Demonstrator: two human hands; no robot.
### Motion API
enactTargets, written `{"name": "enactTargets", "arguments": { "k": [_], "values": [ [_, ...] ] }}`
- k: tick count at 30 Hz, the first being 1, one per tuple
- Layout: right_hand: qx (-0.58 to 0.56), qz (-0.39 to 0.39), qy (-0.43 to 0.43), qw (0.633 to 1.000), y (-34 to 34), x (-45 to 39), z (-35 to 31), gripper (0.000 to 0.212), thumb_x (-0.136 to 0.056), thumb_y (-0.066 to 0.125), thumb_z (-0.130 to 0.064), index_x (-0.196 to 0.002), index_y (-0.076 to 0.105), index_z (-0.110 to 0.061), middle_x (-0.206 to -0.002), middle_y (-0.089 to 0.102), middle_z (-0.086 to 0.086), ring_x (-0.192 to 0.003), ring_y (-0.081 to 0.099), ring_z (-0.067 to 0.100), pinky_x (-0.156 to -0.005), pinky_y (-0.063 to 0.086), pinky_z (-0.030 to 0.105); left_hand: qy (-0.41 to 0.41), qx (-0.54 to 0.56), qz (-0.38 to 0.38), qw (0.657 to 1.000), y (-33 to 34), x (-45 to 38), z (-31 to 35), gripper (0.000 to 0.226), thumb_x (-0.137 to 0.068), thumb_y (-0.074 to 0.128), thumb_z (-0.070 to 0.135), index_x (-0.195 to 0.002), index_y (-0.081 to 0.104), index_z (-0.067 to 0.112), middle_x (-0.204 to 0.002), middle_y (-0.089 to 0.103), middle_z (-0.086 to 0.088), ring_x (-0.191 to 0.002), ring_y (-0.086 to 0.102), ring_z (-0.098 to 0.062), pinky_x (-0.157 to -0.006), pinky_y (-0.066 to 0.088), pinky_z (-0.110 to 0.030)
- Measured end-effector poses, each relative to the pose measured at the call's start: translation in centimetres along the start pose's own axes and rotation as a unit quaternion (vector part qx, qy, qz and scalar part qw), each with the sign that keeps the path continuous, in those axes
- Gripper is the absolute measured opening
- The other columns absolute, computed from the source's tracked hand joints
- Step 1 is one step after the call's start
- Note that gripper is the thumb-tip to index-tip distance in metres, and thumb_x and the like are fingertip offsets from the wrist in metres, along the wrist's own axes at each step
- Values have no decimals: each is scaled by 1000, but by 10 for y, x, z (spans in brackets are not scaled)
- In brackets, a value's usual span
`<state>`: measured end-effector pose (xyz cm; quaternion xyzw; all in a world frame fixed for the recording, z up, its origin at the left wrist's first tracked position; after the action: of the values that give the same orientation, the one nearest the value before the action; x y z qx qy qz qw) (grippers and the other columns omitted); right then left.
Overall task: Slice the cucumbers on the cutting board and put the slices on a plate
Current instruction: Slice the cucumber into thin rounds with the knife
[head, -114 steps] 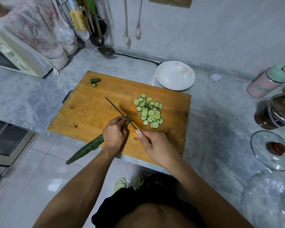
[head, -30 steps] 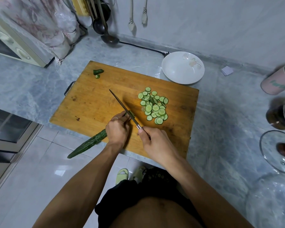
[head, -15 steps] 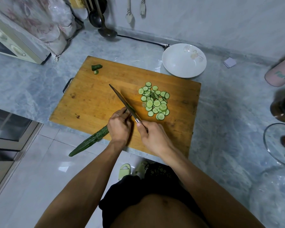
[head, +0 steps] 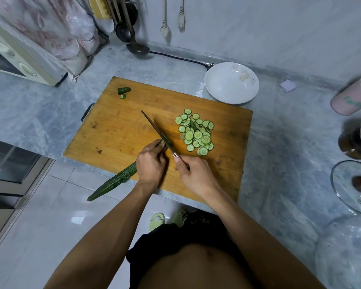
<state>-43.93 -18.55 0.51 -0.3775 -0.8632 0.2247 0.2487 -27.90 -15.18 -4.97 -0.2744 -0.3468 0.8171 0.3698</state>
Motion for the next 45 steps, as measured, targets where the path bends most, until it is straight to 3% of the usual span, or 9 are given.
{"name": "enactTargets", "arguments": {
  "k": [3,6,10,16,21,26,30,37,45],
  "values": [
    [2,-2,-12,1000,-2,7,-1,36,-104,43,-40,-90,65,-15,-62,54,-1,-64,52,25,-60,49,40,1,-2,-4,1000,0,0,-1,31,-79,62,4,-103,77,15,-119,69,-2,-95,69,-24,-73,58,-36],
    [1,2,-32,999,-4,15,-6,31,-104,44,-38,-77,50,-26,-55,43,-5,-58,41,19,-55,37,34,3,1,-8,1000,0,-1,-1,33,-77,58,4,-102,77,12,-119,69,-4,-95,70,-25,-75,58,-35],
    [-8,0,-31,999,-3,21,-9,29,-105,43,-39,-78,47,-28,-58,40,-6,-69,40,24,-61,32,31,11,5,-12,1000,-1,-2,0,33,-77,55,6,-102,77,11,-120,69,-5,-95,69,-25,-76,57,-33],
    [-15,0,-33,999,-3,28,-10,28,-105,42,-40,-82,51,-26,-59,42,-6,-72,41,24,-62,32,31,5,13,-8,1000,-2,0,-1,35,-76,52,11,-99,77,7,-117,69,-10,-95,69,-28,-79,58,-37],
    [-19,5,-34,999,-6,30,-16,34,-105,45,-37,-82,58,-15,-55,42,-3,-54,41,14,-52,31,32,-6,18,-3,1000,-2,0,0,36,-75,49,12,-97,78,8,-116,70,-9,-91,70,-28,-75,58,-35],
    [-21,-6,-21,1000,-3,25,-16,32,-105,43,-38,-80,54,-19,-59,43,-4,-62,41,19,-57,32,31,-12,10,-6,1000,-1,1,-1,37,-75,48,16,-96,78,10,-115,71,-5,-90,70,-27,-71,57,-33],
    [-26,-4,-5,1000,-2,18,-15,35,-105,44,-38,-75,51,-20,-59,42,-5,-56,39,14,-48,28,28,-14,11,-4,1000,0,1,0,36,-78,49,18,-98,78,12,-116,71,-4,-94,69,-27,-71,56,-33],
    [-28,-5,4,1000,6,3,-12,37,-105,44,-37,-90,65,-9,-58,41,-7,-52,38,13,-53,30,29,-1,7,1,1000,-2,-1,3,42,-76,43,20,-98,78,11,-116,71,-4,-92,69,-27,-69,56,-33],
    [-21,0,6,1000,10,-1,-4,35,-105,43,-38,-90,62,-11,-61,44,-7,-58,43,19,-56,40,36,-7,10,-9,1000,-2,-1,1,37,-79,49,18,-101,78,13,-117,70,-4,-97,69,-24,-76,58,-34]
  ]
}}
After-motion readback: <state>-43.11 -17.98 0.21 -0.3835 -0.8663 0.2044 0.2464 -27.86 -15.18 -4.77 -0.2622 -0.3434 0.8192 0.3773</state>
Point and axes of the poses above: each hand's wrist, its own x-axis away from the middle knuckle, its own y-axis out of the palm, z = x × y, the point moved 8 cm from there along -x, towards the middle knuckle
